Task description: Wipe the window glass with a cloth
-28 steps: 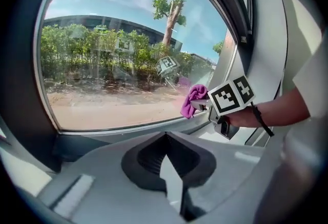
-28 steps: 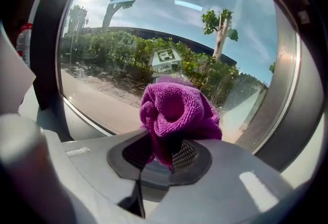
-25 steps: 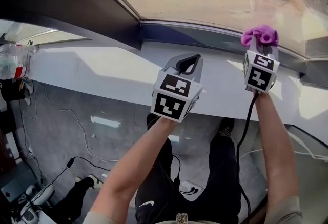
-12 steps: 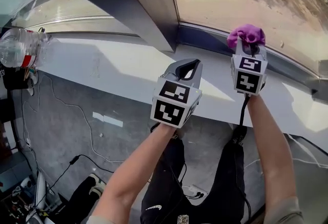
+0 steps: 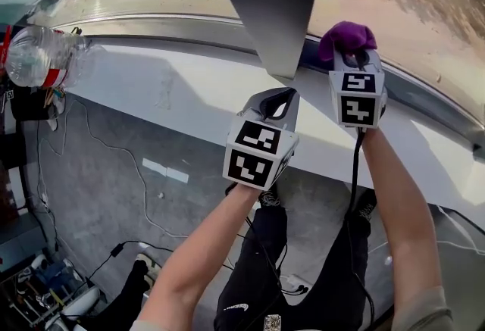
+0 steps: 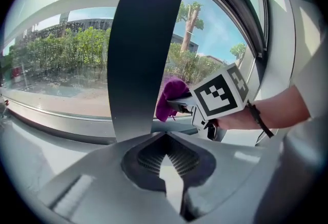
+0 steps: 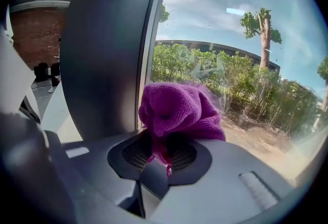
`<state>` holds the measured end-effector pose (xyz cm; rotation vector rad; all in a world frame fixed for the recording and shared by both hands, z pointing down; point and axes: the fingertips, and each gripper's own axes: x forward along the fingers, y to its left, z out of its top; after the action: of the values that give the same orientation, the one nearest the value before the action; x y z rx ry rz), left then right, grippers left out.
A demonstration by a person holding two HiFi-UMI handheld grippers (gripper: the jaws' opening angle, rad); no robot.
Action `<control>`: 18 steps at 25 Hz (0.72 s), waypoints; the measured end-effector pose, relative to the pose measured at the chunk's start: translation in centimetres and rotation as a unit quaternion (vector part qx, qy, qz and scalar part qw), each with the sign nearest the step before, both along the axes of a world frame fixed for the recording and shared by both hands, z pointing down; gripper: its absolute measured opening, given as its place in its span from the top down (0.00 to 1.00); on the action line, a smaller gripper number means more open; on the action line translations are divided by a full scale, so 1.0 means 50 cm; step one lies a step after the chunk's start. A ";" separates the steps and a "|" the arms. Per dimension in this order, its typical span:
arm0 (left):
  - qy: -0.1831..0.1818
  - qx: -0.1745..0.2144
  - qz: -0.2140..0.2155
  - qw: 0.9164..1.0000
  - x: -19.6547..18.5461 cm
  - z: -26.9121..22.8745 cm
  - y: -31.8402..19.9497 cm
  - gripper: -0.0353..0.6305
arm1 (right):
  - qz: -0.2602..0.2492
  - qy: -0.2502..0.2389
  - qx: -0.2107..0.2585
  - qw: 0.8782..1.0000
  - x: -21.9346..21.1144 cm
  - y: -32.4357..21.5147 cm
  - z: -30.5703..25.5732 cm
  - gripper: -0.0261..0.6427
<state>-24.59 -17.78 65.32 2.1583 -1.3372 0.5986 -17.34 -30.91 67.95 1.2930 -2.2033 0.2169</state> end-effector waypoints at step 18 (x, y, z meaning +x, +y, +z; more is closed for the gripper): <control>0.014 -0.013 -0.024 1.000 -0.037 0.041 0.027 0.95 | -0.109 0.030 -0.001 0.994 -0.115 -0.004 0.048 0.81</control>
<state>-26.46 -16.40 67.37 2.1008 -1.3537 0.5618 -23.11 -31.10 70.33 1.0352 -2.2704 0.0937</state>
